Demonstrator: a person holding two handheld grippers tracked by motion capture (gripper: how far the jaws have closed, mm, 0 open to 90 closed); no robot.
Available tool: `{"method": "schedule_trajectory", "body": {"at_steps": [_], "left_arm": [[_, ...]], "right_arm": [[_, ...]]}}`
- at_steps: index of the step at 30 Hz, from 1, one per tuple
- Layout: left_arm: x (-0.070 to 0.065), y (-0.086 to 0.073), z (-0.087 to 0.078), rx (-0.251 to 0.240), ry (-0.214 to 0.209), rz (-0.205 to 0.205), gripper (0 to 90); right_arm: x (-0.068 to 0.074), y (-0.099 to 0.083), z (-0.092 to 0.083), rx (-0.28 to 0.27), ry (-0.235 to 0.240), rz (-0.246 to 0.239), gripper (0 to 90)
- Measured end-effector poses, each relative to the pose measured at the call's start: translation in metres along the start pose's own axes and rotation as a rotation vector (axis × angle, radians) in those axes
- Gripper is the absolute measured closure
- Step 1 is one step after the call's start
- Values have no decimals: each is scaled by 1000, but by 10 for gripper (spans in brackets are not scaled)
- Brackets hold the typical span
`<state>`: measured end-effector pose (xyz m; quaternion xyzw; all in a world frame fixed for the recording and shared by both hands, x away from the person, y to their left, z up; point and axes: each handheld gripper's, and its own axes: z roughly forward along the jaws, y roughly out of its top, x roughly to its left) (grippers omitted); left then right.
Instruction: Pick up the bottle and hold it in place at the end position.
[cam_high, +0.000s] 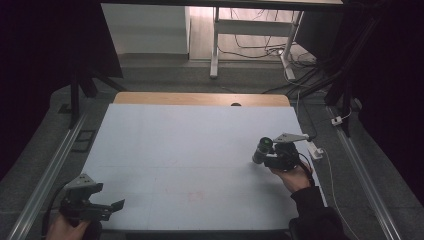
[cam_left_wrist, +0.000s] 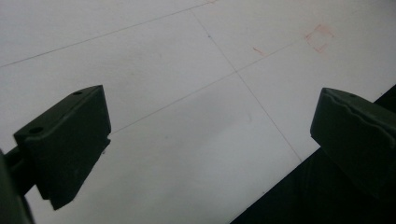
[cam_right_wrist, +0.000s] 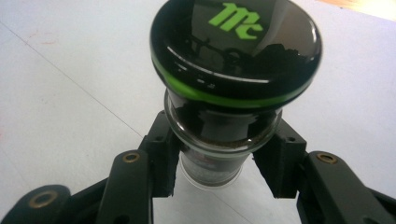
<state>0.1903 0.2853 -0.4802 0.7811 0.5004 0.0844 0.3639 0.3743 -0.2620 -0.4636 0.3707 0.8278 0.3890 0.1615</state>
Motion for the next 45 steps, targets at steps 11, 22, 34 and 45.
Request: {"method": "schedule_trajectory", "body": {"at_steps": [11, 22, 34, 45], "left_arm": [[0, 0, 0, -1, -1, -1, 0], [0, 0, 0, -2, -1, -2, 0], [0, 0, 0, -4, -2, -3, 0], [0, 0, 0, -3, -2, -2, 0]], "right_arm": [[18, 17, 10, -5, 28, -26, 531], [31, 31, 25, -10, 60, -15, 531], [55, 46, 45, 6, 87, -81, 531], [72, 59, 68, 9, 112, -100, 531]]}}
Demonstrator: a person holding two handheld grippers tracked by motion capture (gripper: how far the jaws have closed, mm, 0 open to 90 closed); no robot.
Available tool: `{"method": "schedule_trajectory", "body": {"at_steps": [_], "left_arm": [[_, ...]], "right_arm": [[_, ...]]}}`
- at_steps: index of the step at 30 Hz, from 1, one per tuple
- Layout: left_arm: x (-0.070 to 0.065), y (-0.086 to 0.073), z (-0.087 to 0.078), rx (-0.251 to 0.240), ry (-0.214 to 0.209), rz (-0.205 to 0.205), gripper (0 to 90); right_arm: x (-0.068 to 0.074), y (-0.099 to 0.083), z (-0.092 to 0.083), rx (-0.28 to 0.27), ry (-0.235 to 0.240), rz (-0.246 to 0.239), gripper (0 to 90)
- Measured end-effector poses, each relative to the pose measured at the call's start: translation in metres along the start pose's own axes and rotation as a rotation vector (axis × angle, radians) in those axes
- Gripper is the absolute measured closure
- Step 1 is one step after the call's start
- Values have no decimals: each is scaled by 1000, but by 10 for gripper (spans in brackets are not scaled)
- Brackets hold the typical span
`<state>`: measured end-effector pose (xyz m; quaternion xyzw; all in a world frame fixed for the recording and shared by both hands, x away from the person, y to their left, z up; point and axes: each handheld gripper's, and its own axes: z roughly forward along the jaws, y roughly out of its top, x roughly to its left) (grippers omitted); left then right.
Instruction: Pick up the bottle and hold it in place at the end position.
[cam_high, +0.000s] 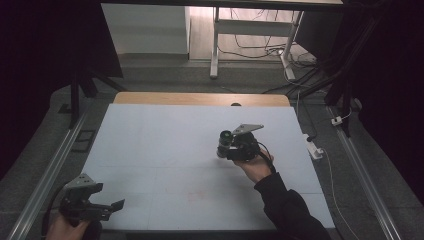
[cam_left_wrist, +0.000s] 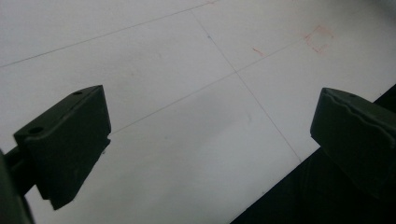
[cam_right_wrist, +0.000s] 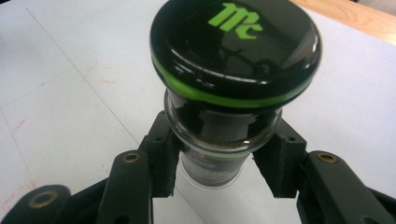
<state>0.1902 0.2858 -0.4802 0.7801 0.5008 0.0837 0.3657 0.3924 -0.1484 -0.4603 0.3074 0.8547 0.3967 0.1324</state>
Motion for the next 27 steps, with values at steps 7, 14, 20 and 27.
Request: {"method": "schedule_trajectory", "body": {"at_steps": [7, 14, 20, 27], "left_arm": [[0, 0, 0, -1, -2, 0, 0], [0, 0, 0, 4, -1, 4, 0], [0, 0, 0, 6, -2, 5, 0], [0, 0, 0, 7, -3, 6, 0]], "right_arm": [[9, 10, 18, 2, 7, -16, 531], [15, 16, 33, 2, 16, -29, 531], [18, 21, 46, 2, 19, -22, 531], [24, 23, 61, 21, 19, -47, 530]]}}
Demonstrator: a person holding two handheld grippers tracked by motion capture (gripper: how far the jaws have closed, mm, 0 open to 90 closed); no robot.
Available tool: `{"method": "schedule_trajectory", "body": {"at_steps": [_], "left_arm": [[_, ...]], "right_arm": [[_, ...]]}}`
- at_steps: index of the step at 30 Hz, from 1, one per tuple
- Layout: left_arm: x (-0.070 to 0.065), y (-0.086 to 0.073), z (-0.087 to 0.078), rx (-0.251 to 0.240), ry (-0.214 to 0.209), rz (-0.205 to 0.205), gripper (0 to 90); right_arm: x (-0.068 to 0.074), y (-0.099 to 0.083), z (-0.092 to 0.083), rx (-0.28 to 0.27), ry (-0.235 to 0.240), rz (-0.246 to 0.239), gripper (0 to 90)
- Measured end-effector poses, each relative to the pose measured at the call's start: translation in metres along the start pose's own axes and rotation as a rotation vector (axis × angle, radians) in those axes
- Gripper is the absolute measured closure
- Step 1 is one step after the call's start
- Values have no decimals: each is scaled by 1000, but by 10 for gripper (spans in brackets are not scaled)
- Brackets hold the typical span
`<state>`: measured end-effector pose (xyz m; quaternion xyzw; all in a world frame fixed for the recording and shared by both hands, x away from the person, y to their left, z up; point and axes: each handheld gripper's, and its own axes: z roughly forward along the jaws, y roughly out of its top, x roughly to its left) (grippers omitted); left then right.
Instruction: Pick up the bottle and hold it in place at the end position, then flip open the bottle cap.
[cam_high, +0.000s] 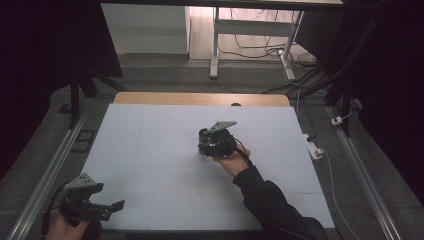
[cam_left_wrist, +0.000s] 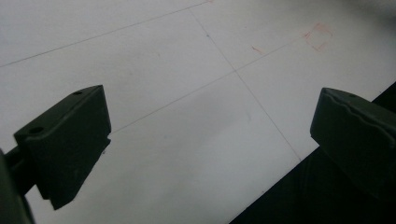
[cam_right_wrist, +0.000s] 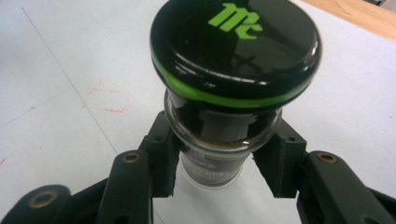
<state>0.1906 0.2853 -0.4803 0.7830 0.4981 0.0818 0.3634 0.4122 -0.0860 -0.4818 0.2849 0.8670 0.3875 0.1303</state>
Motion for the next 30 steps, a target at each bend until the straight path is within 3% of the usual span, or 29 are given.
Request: {"method": "schedule_trajectory", "body": {"at_steps": [13, 30], "left_arm": [[0, 0, 0, 1, -2, 3, 2], [0, -1, -1, -5, -1, 3, 4]], "right_arm": [[2, -3, 18, 27, -5, 5, 531], [6, -7, 21, 32, -17, -31, 530]]}}
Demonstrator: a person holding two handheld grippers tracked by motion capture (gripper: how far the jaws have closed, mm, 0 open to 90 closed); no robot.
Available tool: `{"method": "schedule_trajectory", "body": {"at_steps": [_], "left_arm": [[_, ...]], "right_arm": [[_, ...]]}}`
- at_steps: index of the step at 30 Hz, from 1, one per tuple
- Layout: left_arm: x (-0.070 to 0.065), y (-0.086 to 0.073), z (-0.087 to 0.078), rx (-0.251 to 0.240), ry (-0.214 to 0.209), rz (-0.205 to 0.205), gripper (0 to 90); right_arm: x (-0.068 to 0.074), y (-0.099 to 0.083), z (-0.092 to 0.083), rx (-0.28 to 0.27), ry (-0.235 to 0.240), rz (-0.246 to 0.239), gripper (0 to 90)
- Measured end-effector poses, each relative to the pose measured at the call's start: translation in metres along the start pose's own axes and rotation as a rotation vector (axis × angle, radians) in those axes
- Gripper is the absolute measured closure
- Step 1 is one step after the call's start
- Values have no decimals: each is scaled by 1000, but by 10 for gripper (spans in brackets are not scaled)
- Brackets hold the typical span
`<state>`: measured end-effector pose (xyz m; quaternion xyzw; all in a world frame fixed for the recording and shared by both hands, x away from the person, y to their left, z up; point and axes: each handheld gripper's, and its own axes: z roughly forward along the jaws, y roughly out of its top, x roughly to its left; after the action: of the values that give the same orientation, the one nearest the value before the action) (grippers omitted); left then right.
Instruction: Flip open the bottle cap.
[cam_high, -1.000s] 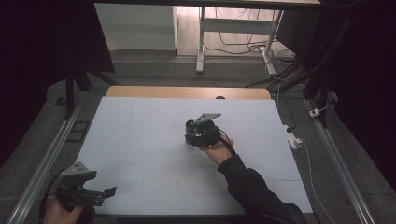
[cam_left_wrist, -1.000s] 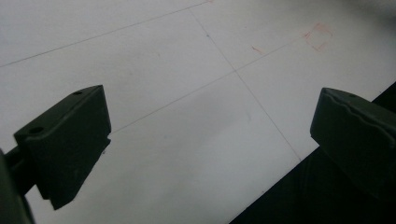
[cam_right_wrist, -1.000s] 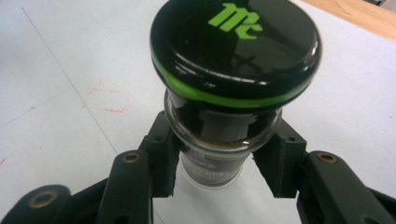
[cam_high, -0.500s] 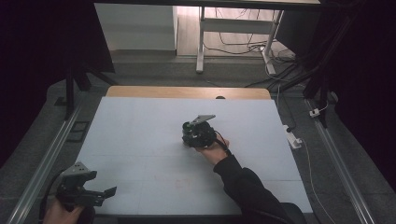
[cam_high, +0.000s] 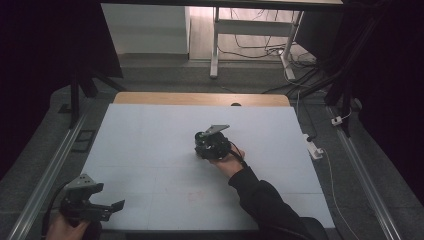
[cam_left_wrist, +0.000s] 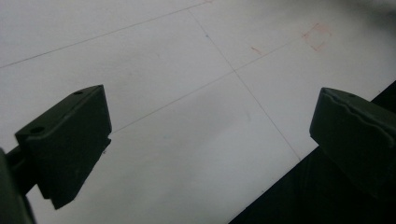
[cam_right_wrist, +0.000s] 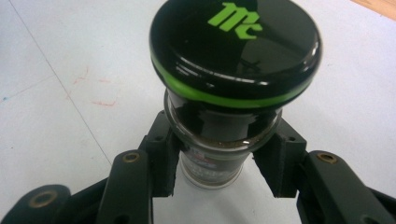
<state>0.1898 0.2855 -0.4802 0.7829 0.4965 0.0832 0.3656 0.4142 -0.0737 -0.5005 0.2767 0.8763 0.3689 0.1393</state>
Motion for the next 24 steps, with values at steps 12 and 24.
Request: {"method": "schedule_trajectory", "body": {"at_steps": [12, 24], "left_arm": [[-5, 4, -3, -34, 13, 25, 1], [-6, 13, 2, -78, -11, 126, 0]], "right_arm": [[-1, -2, 0, -14, 8, 6, 530], [-1, -2, 0, -15, 10, 13, 530]]}}
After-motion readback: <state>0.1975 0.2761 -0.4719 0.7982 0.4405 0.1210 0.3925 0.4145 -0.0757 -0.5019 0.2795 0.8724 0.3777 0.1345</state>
